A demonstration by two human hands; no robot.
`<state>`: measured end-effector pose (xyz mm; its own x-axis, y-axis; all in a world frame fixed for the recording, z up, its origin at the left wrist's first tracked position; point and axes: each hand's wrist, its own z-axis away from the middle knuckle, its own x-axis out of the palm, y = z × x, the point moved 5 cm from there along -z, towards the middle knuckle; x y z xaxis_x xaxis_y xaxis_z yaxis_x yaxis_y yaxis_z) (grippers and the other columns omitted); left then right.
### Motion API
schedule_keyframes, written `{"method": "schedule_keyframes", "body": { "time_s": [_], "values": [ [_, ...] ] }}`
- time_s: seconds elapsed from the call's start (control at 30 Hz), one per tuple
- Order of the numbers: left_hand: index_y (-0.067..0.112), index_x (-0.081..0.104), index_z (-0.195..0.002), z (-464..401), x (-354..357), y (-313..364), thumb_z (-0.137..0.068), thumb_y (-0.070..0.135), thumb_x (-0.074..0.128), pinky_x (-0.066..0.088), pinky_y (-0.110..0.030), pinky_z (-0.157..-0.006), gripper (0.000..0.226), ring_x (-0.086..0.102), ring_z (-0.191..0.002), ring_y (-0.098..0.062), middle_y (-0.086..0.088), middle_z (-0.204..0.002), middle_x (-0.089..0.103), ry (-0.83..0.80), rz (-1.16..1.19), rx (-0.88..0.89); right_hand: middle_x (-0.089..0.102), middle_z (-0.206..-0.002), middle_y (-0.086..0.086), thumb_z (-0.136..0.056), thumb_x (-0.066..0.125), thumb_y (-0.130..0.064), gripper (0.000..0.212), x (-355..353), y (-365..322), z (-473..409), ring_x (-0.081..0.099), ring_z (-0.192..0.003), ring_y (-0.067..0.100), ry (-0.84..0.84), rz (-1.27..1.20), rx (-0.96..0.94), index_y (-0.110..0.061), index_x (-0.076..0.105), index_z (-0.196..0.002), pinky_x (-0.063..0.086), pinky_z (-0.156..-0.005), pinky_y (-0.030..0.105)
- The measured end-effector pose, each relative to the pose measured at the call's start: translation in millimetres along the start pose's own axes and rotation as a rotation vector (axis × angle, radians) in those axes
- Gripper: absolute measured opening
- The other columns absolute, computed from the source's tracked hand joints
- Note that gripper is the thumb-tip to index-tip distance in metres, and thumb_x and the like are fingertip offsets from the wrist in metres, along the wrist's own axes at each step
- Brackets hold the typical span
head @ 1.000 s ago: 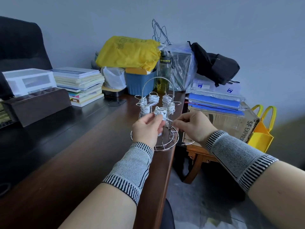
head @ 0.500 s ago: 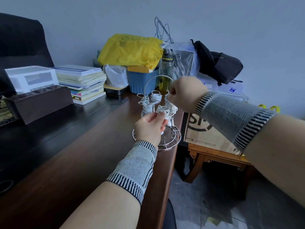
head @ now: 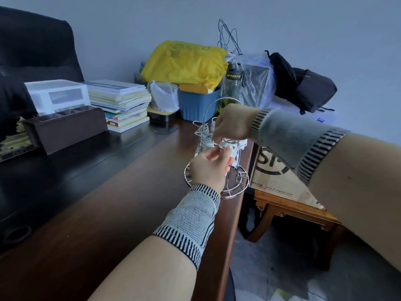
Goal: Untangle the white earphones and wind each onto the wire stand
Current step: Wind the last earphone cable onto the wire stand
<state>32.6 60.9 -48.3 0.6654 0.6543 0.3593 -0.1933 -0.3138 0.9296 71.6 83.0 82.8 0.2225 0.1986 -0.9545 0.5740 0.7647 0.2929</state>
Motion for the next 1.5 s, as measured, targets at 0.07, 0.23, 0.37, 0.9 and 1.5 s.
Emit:
{"method": "schedule_keyframes", "body": {
  "time_s": [0.07, 0.23, 0.37, 0.9, 1.5],
  "values": [
    [0.017, 0.067, -0.072, 1.1, 0.9, 0.5, -0.088, 0.013, 0.070, 0.051, -0.016, -0.057, 0.016, 0.067, -0.061, -0.002, 0.006, -0.064, 0.069, -0.008, -0.011, 0.003, 0.067, -0.105, 0.005, -0.098, 0.043, -0.030, 0.035, 2.2, -3.3, -0.7, 0.063, -0.095, 0.020, 0.086, -0.019, -0.029, -0.009, 0.070, -0.106, 0.054, -0.085, 0.033],
    [0.020, 0.067, -0.068, -2.9, -3.0, 1.3, -0.084, -0.002, 0.069, 0.056, -0.035, -0.067, 0.027, 0.060, -0.060, -0.012, -0.002, -0.076, 0.068, 0.024, -0.030, -0.027, 0.052, -0.096, 0.001, -0.094, 0.049, -0.027, 0.025, 25.3, -5.5, 22.8, 0.056, -0.081, 0.018, 0.405, -0.058, -0.125, -0.015, 0.071, -0.095, 0.048, -0.070, 0.030],
    [0.019, 0.065, -0.080, -1.6, 0.5, 1.1, -0.091, 0.004, 0.065, 0.054, -0.026, -0.059, 0.018, 0.061, -0.054, -0.004, 0.009, -0.061, 0.068, -0.010, 0.010, -0.024, 0.049, -0.088, -0.001, -0.089, 0.062, -0.020, 0.015, 56.4, 16.9, 40.5, 0.053, -0.070, 0.021, 0.684, -0.360, -0.062, -0.011, 0.073, -0.088, 0.044, -0.065, 0.031],
    [0.016, 0.065, -0.078, -0.2, 0.5, -1.1, -0.092, 0.005, 0.063, 0.052, -0.028, -0.064, 0.018, 0.061, -0.060, -0.011, 0.005, -0.061, 0.067, -0.017, 0.020, -0.024, 0.067, -0.080, -0.001, -0.089, 0.062, -0.023, 0.014, 54.6, 20.7, 38.2, 0.060, -0.073, 0.016, 0.717, -0.650, 0.041, -0.013, 0.071, -0.084, 0.047, -0.066, 0.027],
    [0.022, 0.070, -0.088, 1.8, 1.6, 2.3, -0.090, 0.021, 0.069, 0.052, -0.024, -0.059, 0.003, 0.067, -0.064, -0.007, 0.007, -0.067, 0.070, -0.058, -0.045, 0.025, 0.056, -0.064, -0.014, -0.090, 0.063, -0.022, 0.012, 65.6, 35.6, 43.2, 0.051, -0.056, 0.004, 0.756, -0.848, 0.090, -0.018, 0.064, -0.079, 0.043, -0.056, 0.026]
  ]
}}
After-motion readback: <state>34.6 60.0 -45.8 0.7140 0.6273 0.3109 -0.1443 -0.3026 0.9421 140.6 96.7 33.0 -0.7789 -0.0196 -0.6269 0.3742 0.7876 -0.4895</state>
